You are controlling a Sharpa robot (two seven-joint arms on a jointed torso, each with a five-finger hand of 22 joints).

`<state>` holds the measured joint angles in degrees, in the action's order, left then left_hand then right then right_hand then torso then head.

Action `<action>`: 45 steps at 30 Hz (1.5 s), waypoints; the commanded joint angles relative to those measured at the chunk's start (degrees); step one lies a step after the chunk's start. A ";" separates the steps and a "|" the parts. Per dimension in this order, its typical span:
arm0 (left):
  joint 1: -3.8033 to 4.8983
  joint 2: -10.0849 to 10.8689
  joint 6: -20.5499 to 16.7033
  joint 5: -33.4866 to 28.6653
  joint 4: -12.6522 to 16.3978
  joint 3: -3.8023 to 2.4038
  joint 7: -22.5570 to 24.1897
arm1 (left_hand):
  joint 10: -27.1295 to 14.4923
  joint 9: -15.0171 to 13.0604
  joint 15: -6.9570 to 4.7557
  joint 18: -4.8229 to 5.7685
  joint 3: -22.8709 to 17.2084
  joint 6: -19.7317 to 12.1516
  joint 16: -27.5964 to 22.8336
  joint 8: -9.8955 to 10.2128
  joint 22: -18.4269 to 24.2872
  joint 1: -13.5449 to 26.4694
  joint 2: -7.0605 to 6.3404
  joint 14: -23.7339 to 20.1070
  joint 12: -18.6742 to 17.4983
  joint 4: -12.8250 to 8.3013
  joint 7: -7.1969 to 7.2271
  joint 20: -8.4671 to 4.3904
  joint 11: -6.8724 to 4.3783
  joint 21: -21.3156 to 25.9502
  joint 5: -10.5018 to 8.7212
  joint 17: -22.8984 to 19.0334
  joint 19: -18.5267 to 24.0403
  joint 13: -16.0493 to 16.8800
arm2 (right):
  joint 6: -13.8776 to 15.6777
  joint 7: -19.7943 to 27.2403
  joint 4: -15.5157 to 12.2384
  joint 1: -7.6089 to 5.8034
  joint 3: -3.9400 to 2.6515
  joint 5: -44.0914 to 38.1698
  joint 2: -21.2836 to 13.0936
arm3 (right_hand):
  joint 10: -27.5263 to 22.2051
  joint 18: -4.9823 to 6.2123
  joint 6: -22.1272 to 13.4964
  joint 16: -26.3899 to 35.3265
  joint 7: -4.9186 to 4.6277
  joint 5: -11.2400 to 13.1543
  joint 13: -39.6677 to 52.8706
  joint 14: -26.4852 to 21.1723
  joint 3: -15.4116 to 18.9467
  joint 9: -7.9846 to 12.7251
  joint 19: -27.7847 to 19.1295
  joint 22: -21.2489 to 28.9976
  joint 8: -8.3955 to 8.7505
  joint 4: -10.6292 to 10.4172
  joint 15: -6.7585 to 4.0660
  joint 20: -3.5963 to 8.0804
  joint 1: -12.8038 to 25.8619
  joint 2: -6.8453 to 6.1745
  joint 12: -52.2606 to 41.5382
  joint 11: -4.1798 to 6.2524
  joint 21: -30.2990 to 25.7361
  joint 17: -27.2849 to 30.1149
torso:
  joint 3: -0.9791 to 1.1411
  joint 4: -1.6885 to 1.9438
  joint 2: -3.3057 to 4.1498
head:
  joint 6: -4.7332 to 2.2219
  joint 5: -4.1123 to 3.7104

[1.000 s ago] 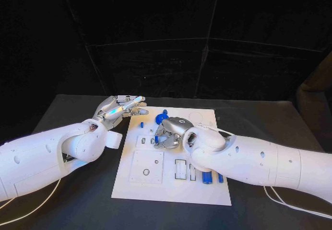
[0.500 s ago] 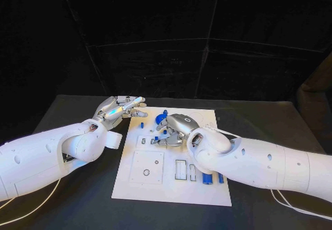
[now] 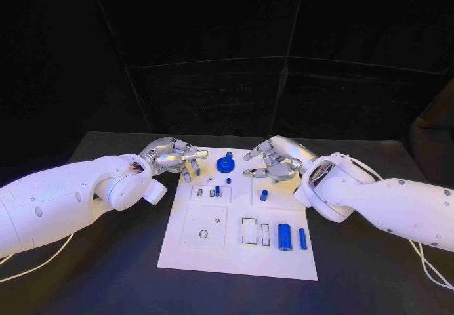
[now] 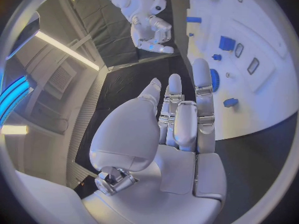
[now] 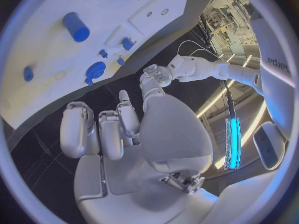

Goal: Assemble the parts on the task board

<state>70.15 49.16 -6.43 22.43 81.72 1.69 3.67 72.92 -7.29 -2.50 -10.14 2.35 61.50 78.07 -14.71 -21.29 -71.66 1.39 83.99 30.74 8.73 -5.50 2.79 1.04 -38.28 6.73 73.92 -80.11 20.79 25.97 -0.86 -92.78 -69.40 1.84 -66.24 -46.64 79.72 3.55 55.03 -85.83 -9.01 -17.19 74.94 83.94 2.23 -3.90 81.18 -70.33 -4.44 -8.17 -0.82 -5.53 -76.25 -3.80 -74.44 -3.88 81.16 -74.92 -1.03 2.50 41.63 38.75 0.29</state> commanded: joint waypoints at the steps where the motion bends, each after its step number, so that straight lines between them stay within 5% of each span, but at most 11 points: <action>1: 1.00 -0.75 8.34 15.63 -0.42 -0.08 -15.61 | -1.40 -0.93 -0.65 1.44 1.01 -0.45 2.41 -1.74 -6.86 1.51 0.53 3.64 4.06 1.69 0.21 -0.26 -0.26 -6.21 -2.23 3.73 -1.10 3.27 | -3.24 5.00 0.56 -0.82 -0.03 12.39 -0.98 | -0.23 0.43 -0.09 0.22 0.24 -0.83 1.52 3.94 0.26 -0.06 -0.44 -0.01 -0.35 0.32 0.24 0.01 -0.07 0.61 0.10 0.09 -0.20 -5.79 | 0.40 -0.45 -1.05 | 0.14 0.37; 7: 3.04 -3.27 14.38 29.24 -1.13 -0.08 -25.48 | -5.15 -5.45 -1.36 3.83 4.94 -2.53 8.30 -9.26 -28.56 2.70 1.35 4.96 16.66 6.12 1.08 -0.93 -1.27 -24.33 -3.21 11.17 -3.67 13.90 | -3.15 5.49 2.48 -1.60 -0.03 16.21 -2.23 | -0.19 0.42 -0.02 0.26 0.28 -1.41 1.50 3.94 0.41 -0.07 -0.40 -0.02 -0.41 0.44 0.20 0.05 -0.14 0.81 0.07 0.13 -0.21 -5.75 | 0.85 -0.95 -1.76 | 0.42 1.18; 10: 3.72 -5.11 16.17 33.19 -2.15 -0.08 -28.75 | -2.22 -7.96 -1.70 4.76 6.42 -2.99 10.58 -12.90 -35.93 2.86 1.66 5.59 26.02 7.54 1.87 -1.30 -1.64 -30.00 -3.42 14.19 -4.18 24.17 | -3.12 5.53 3.09 -1.75 -0.04 16.78 -2.31 | -0.17 0.42 -0.01 0.25 0.29 -1.54 1.51 3.95 0.44 -0.07 -0.39 -0.04 -0.43 0.50 0.19 0.06 -0.20 0.87 0.04 0.15 -0.20 -5.78 | 1.00 -1.00 -2.04 | 0.61 1.42; 13: 4.12 -7.06 17.22 35.82 -3.42 0.22 -30.72 | -1.64 -10.75 -2.06 5.33 8.17 -4.57 11.57 -16.40 -40.20 3.64 2.02 5.88 30.56 7.75 2.14 -1.39 -2.03 -33.40 -3.41 15.56 -4.08 29.07 | -3.47 4.92 3.51 -1.84 -0.04 16.84 -2.30 | -0.20 0.43 -0.01 0.29 0.29 -1.57 1.46 3.93 0.44 -0.07 -0.42 0.04 -0.43 0.51 0.18 0.07 -0.21 0.88 0.10 0.15 -0.24 -5.71 | 1.17 -0.96 -2.25 | 0.84 1.66; 17: 4.71 -9.78 17.88 37.52 -5.29 1.14 -32.23 | -1.67 -12.44 -2.12 5.58 9.68 -5.69 11.86 -18.35 -42.47 4.40 1.90 5.98 31.91 7.83 2.32 -1.41 -2.02 -35.16 -3.79 15.97 -3.94 30.55 | -3.97 3.91 4.27 -1.97 -0.04 16.19 -2.04 | -0.40 0.55 -0.02 0.57 0.29 -1.67 1.19 3.81 0.57 -0.06 -0.69 0.62 -0.43 0.52 0.18 0.08 -0.15 0.88 0.39 0.15 -0.52 -5.15 | 1.24 -0.90 -2.39 | 1.08 1.87; 28: 5.24 -14.29 19.35 38.34 -8.58 2.07 -33.49 | -0.77 -14.23 -2.40 6.00 11.64 -6.45 11.93 -20.33 -45.66 5.57 1.91 6.01 33.85 7.79 2.69 -1.60 -2.30 -37.48 -3.97 16.08 -4.11 32.96 | -4.51 2.77 5.07 -2.12 -0.04 15.04 -1.51 | -0.44 0.60 -0.04 0.73 0.29 -1.73 1.13 3.73 0.67 -0.05 -0.80 0.87 -0.43 0.53 0.17 0.09 -0.10 0.85 0.46 0.15 -0.64 -4.84 | 1.14 -1.03 -2.20 | 1.30 1.93; 36: 5.42 -16.13 19.53 38.38 -9.81 3.97 -33.55 | -0.76 -14.35 -2.41 6.00 11.72 -6.51 11.93 -20.45 -45.74 5.54 1.97 6.01 33.90 7.77 2.70 -1.61 -2.32 -37.55 -3.97 16.08 -4.08 33.02 | -5.13 2.05 5.44 -2.14 -0.04 14.44 -1.22 | -0.96 0.84 -0.19 1.26 0.27 -1.89 0.47 3.49 0.97 -0.02 -1.40 2.12 -0.37 0.59 0.16 0.11 0.00 0.83 1.20 0.14 -1.28 -3.87 | 1.07 -0.90 -2.18 | 1.65 1.52; 45: 5.45 -17.31 20.37 38.39 -10.32 4.50 -33.62 | -0.74 -14.66 -2.43 6.05 11.89 -6.74 11.93 -20.75 -46.11 5.38 2.17 6.01 34.04 7.70 2.73 -1.63 -2.34 -37.83 -3.96 16.08 -4.05 33.22 | -5.53 1.59 5.94 -2.14 -0.04 14.20 -0.82 | -0.96 0.86 -0.21 1.31 0.27 -1.94 0.46 3.47 1.02 -0.01 -1.43 2.20 -0.37 0.61 0.16 0.11 0.00 0.85 1.21 0.15 -1.33 -3.80 | 1.11 -0.94 -2.18 | 1.90 1.68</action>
<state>75.49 31.94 12.75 60.25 71.47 6.18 -29.45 71.87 -21.87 -4.50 -4.83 13.96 55.06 89.82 -35.14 -67.33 -66.39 3.25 84.16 64.58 16.51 -2.75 1.54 -1.33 -75.91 3.15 74.93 -83.80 53.92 21.17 1.05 -86.84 -71.41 1.85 -51.63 -47.51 79.21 3.54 55.03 -84.66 -9.01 -18.79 74.94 83.94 2.86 -3.88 80.26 -68.18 -4.64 -7.54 -0.82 -5.41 -76.23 -3.36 -73.38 -3.78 80.05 -74.91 0.08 1.58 39.44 40.59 1.91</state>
